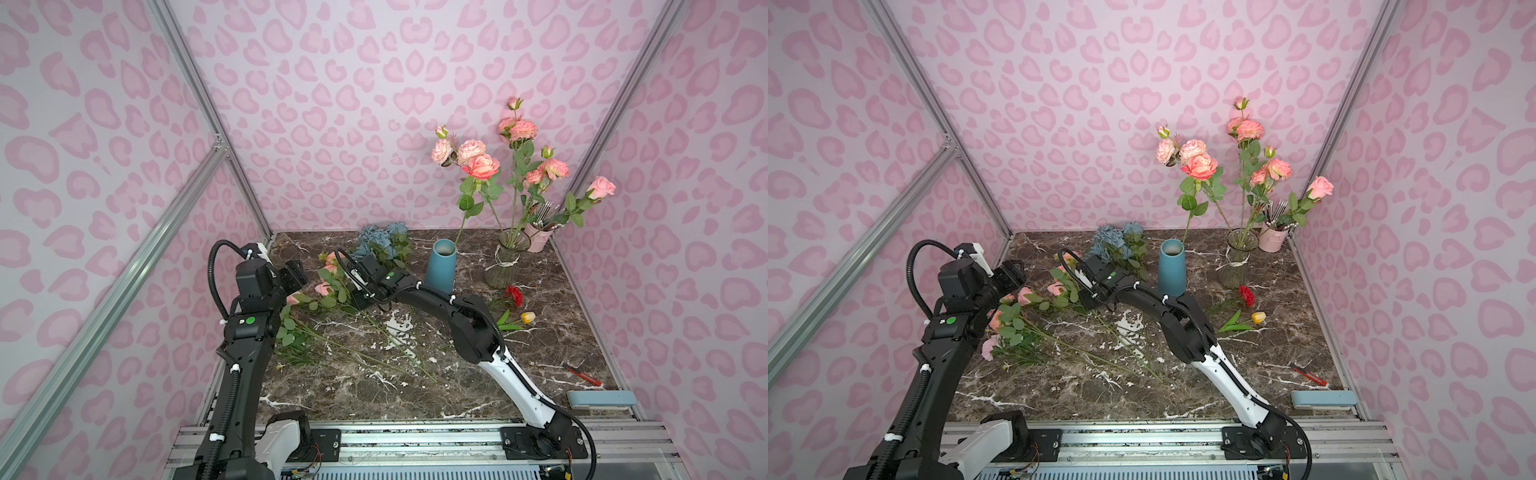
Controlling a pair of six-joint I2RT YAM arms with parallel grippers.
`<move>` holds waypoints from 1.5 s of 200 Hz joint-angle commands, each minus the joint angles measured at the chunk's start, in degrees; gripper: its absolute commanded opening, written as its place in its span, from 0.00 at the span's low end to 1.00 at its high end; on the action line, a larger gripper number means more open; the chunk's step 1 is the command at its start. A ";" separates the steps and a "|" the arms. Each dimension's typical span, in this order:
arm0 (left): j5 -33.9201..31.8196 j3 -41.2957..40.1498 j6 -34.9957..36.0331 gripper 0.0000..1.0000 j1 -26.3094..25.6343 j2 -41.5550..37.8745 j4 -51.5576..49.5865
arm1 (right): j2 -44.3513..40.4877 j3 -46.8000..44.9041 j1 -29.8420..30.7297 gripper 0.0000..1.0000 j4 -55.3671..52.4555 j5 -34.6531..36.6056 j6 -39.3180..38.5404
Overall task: Place the pink flowers into the vase
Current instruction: Pick up the flower at the center of the board, then place the flower in the vase.
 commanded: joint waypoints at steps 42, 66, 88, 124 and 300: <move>0.88 0.04 -0.20 0.75 0.25 0.04 2.19 | 1.22 2.45 0.02 0.13 -0.38 -1.10 -0.84; 1.04 -0.03 -0.23 0.75 0.34 0.01 2.31 | 0.61 3.55 -0.01 0.06 -0.47 -0.60 -1.14; 1.15 -0.05 -0.15 0.75 0.34 -0.07 2.32 | -0.79 4.09 -0.03 0.03 -0.16 -0.15 -1.66; 0.89 -0.14 -0.28 0.75 0.43 -0.45 2.35 | -4.90 4.10 0.08 0.01 0.39 1.97 -2.59; 0.29 -0.34 -0.08 0.73 0.69 -0.65 2.11 | -44.23 -40.88 6.69 0.00 49.18 24.04 -11.42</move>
